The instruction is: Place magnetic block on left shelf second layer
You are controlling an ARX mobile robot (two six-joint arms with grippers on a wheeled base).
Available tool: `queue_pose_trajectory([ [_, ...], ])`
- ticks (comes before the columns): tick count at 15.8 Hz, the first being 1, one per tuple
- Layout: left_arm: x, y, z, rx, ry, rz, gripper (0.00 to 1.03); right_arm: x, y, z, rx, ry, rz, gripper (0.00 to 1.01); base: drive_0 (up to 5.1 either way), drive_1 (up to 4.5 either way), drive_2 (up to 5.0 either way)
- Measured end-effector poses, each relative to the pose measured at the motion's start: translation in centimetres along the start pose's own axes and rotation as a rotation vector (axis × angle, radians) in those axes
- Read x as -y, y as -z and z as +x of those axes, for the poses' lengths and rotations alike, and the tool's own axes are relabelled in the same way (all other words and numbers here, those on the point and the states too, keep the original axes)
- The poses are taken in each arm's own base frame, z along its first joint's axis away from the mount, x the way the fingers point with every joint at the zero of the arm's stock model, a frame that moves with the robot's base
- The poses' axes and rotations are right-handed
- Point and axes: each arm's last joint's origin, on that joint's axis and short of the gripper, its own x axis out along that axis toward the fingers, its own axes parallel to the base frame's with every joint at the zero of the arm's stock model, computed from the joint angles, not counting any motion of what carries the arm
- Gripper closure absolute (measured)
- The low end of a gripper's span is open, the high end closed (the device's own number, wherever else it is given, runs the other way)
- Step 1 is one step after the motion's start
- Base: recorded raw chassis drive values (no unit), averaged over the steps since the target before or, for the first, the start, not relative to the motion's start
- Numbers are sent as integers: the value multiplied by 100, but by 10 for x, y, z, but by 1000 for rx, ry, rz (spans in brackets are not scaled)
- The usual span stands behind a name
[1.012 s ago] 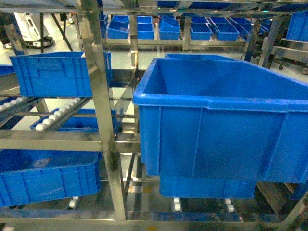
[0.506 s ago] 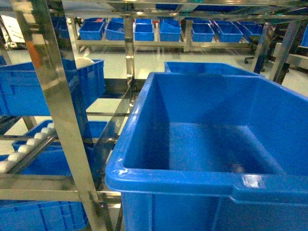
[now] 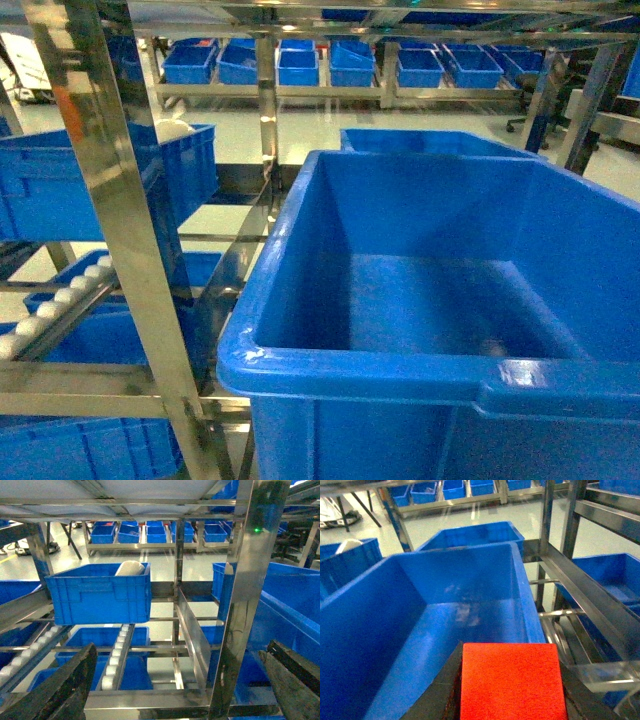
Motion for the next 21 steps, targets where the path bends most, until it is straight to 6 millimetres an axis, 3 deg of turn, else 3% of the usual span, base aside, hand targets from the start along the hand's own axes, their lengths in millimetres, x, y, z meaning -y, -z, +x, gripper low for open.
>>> queue_pose_trajectory([
  [3,0,0,0,0,0,0,5,-14,-24,33,-23,-45,34,69,0,0,0],
  [5,0,0,0,0,0,0,5,-25,-23,66,-113,-69,23,69,0,0,0],
  [6,0,0,0,0,0,0,5,-31,-20,86,-148,-66,-8,69,0,0,0],
  [7,0,0,0,0,0,0,5,-46,-15,144,-247,-60,-58,69,0,0,0],
  [8,0,0,0,0,0,0,5,-48,-7,155,-202,31,-92,53,0,0,0],
  [9,0,0,0,0,0,0,5,-48,-12,142,-108,73,-114,35,0,0,0],
  [10,0,0,0,0,0,0,5,-48,-14,131,-63,87,-123,26,0,0,0],
  [12,0,0,0,0,0,0,5,-46,-13,88,-13,104,-139,1,0,0,0],
  [16,0,0,0,0,0,0,5,-36,-11,8,143,173,-243,3,0,0,0],
  [21,0,0,0,0,0,0,5,-4,-16,-61,175,205,-227,3,0,0,0],
])
